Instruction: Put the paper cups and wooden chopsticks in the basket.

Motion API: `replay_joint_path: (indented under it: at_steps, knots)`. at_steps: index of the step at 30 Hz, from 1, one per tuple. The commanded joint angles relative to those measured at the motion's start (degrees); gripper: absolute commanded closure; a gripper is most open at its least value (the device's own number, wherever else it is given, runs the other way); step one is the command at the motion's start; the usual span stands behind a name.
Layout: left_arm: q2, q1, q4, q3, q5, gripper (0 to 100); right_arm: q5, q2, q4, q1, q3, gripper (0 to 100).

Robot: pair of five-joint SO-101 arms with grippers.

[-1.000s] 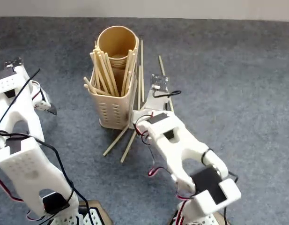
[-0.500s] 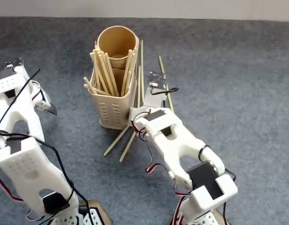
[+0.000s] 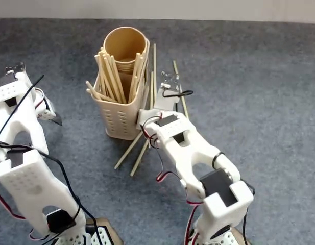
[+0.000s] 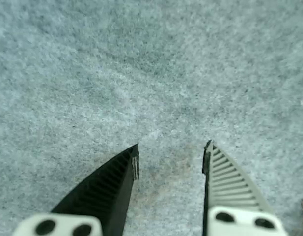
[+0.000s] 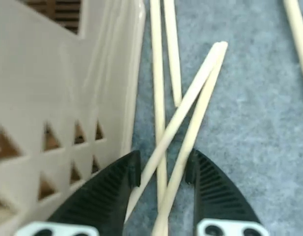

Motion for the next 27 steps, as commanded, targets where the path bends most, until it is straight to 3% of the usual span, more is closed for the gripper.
replay_joint_path:
  at_steps: [1,5,9,18,23,27]
  knots:
    - [-0.22,1.10,-0.26,0.13,0.00,77,-0.26,3.74,-0.66,-0.48,-3.21,83.6]
    - [-0.22,1.01,-0.26,0.13,0.00,77,-0.26,6.55,1.63,-0.31,-5.14,85.0]
    - [-0.22,0.92,-0.26,0.13,0.00,77,-0.18,6.55,10.68,-0.04,-8.04,99.8]
    - [-0.22,1.10,-0.35,0.04,0.00,77,-0.09,6.46,27.12,7.87,-18.24,99.3]
    - [-0.22,1.10,-0.35,0.04,0.00,77,11.34,6.37,36.35,11.82,-32.92,99.3]
    - [-0.22,1.19,-0.35,0.04,0.00,77,16.26,6.37,42.33,12.70,-48.13,99.3]
